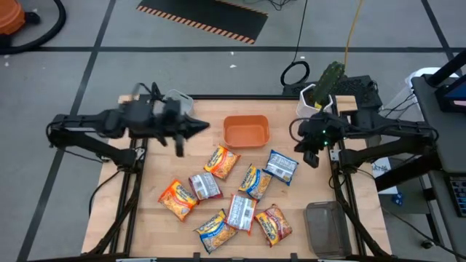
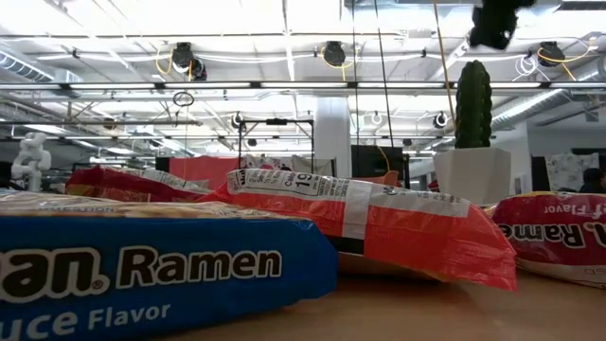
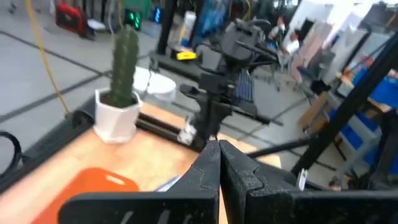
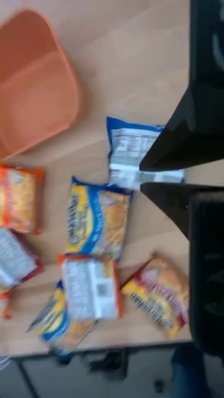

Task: Sort Maruchan noodles
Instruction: Put the top blue noodle pack into the gray bin

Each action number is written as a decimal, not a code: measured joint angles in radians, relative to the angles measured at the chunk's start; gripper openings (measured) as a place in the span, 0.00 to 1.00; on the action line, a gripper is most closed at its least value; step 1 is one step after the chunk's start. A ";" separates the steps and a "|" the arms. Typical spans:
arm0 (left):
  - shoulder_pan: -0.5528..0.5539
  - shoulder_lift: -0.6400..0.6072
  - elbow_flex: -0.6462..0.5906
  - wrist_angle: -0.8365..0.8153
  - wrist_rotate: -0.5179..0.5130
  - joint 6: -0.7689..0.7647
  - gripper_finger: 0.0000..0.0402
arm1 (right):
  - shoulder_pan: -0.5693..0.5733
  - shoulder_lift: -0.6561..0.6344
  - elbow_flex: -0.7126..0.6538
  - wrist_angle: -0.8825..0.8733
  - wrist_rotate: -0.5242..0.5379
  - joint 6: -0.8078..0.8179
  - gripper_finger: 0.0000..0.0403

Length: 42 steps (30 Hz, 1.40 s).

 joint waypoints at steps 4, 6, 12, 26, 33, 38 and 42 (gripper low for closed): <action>-0.026 0.086 0.027 0.010 0.001 -0.063 0.00 | 0.000 -0.045 -0.157 0.066 -0.013 -0.048 0.20; -0.036 0.124 0.027 -0.001 0.003 -0.121 0.00 | 0.000 -0.060 -0.232 0.089 -0.024 -0.075 0.25; -0.091 0.220 0.026 -0.023 0.001 -0.248 0.00 | 0.000 -0.081 -0.406 0.123 -0.023 -0.165 0.36; -0.192 0.375 0.026 -0.025 -0.054 -0.374 0.00 | -0.009 -0.051 -0.468 0.193 0.044 -0.063 0.49; -0.219 0.374 0.026 -0.061 -0.054 -0.358 0.00 | 0.002 -0.022 -0.542 0.250 0.050 -0.059 0.54; -0.221 0.372 0.026 -0.077 -0.046 -0.286 0.00 | 0.007 0.003 -0.565 0.318 0.008 -0.095 0.54; -0.217 0.372 0.026 -0.079 -0.046 -0.250 0.00 | 0.006 0.059 -0.565 0.322 0.060 -0.080 0.54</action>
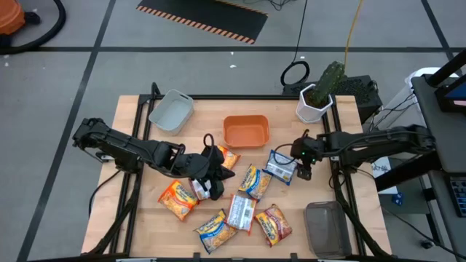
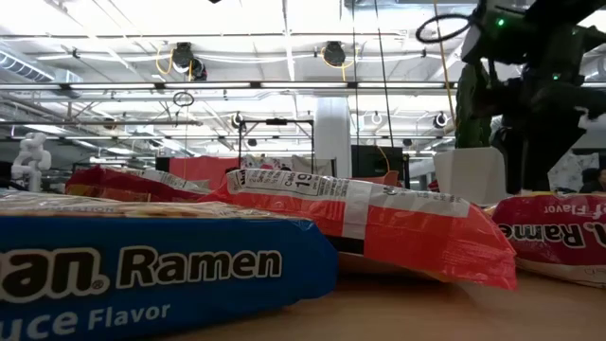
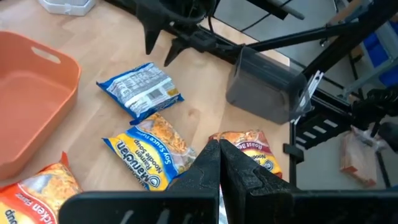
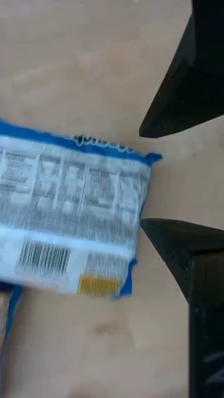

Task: Sort Maruchan noodles
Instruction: Put the top blue noodle pack into the gray bin

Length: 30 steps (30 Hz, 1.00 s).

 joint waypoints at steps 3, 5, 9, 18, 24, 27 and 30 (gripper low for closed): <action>0.002 0.000 0.000 -0.003 0.001 0.032 0.00 | 0.000 0.054 -0.013 0.038 -0.003 -0.006 0.54; 0.002 0.000 0.000 -0.020 0.001 0.054 0.00 | 0.000 0.091 -0.024 0.058 -0.004 -0.012 0.53; 0.002 0.000 0.000 -0.079 0.049 0.061 0.00 | 0.000 0.148 -0.027 0.065 -0.003 -0.013 0.53; 0.002 0.000 0.000 -0.223 0.132 0.106 0.00 | 0.004 0.203 -0.059 0.148 -0.087 -0.038 0.51; 0.002 -0.009 -0.001 -0.268 0.135 0.159 0.00 | 0.027 0.210 -0.069 0.205 -0.041 -0.047 0.43; 0.003 -0.010 -0.001 -0.272 0.135 0.189 0.00 | 0.027 0.211 -0.069 0.214 -0.019 -0.080 0.35; 0.011 -0.017 -0.001 -0.274 0.135 0.213 0.00 | 0.027 0.212 -0.071 0.242 -0.006 -0.100 0.25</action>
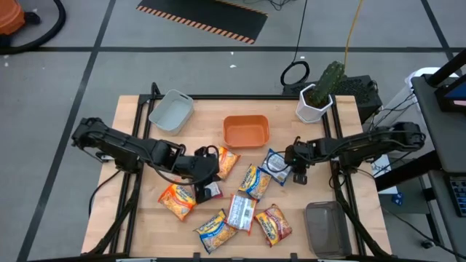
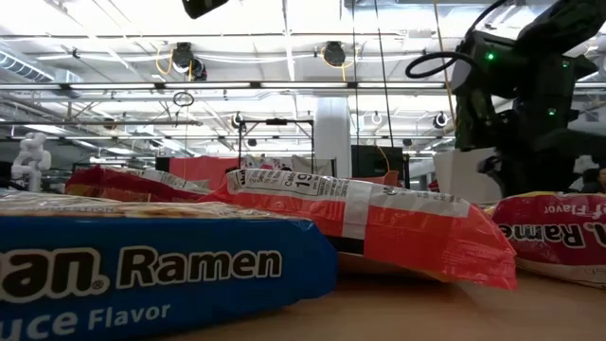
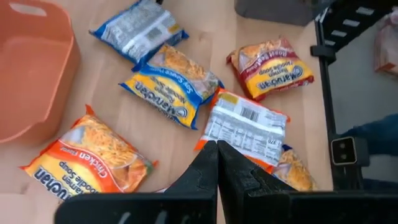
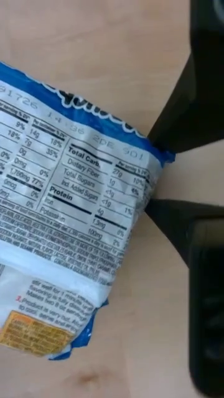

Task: Sort Maruchan noodles
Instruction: Put the top blue noodle pack into the gray bin

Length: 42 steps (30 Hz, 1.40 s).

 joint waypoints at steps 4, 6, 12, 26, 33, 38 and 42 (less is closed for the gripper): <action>0.022 -0.002 0.000 0.001 -0.001 0.012 0.00 | 0.002 0.001 0.000 0.043 -0.010 0.049 0.06; 0.038 -0.006 0.000 0.004 -0.001 0.025 0.00 | 0.009 0.002 0.000 0.064 -0.030 0.101 0.02; 0.100 -0.007 0.000 0.033 -0.008 0.065 0.00 | 0.037 -0.055 0.000 0.085 -0.087 0.209 0.01; 0.234 0.012 0.000 0.140 -0.039 0.106 0.01 | 0.060 -0.470 0.002 0.053 -0.340 0.477 0.00; 0.290 0.062 0.001 0.273 -0.055 0.123 0.15 | 0.060 -0.564 0.003 0.043 -0.383 0.540 0.00; 0.318 0.097 0.003 0.373 -0.058 0.168 0.28 | 0.058 -0.579 0.003 0.082 -0.354 0.572 0.00; 0.321 0.116 0.002 0.473 -0.057 0.211 0.37 | 0.022 -0.586 0.003 0.091 -0.310 0.584 0.00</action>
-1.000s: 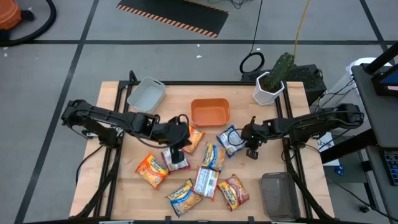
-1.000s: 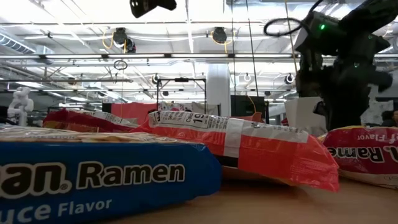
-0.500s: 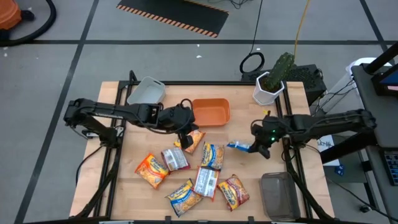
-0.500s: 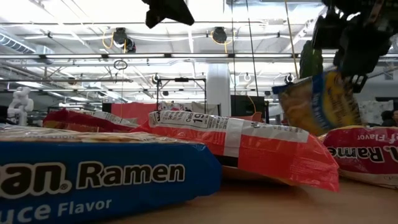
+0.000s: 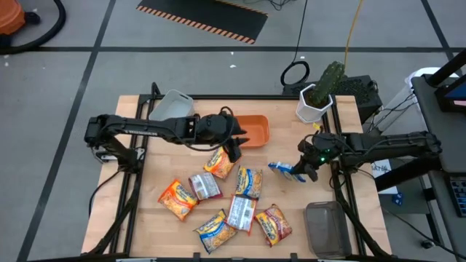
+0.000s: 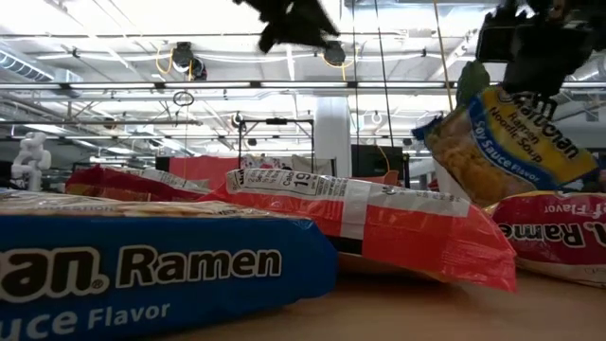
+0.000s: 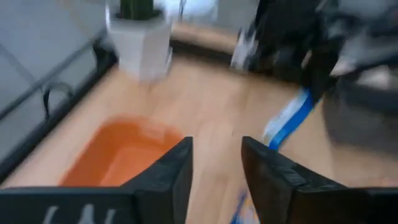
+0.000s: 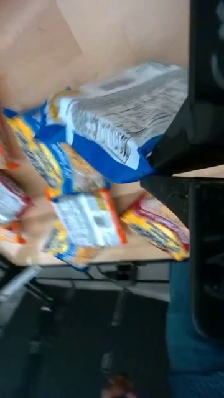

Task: Sort Maruchan noodles
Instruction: Put the top blue noodle pack into the gray bin

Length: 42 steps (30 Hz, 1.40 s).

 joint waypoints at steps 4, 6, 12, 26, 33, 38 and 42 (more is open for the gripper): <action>-0.027 0.001 -0.001 0.061 0.000 0.009 0.44 | -0.036 0.000 0.000 0.089 -0.046 0.101 0.00; -0.040 0.001 -0.001 0.067 0.001 0.023 0.48 | -0.044 0.010 0.000 0.147 -0.078 0.146 0.00; -0.053 -0.001 -0.001 0.068 0.062 0.072 0.58 | -0.069 0.050 0.001 0.264 -0.030 0.307 0.00; -0.054 -0.041 -0.002 -0.013 0.209 0.231 0.68 | -0.068 0.240 0.212 0.237 0.012 0.525 0.00; -0.044 -0.041 -0.002 -0.041 0.211 0.281 0.68 | -0.068 0.351 0.386 0.121 0.095 0.457 0.00; -0.039 -0.054 -0.002 -0.032 0.205 0.282 0.68 | -0.068 0.408 0.483 0.120 0.150 0.402 0.00; -0.036 -0.083 -0.003 -0.022 0.125 0.280 0.68 | -0.068 0.438 0.557 0.077 0.186 0.377 0.00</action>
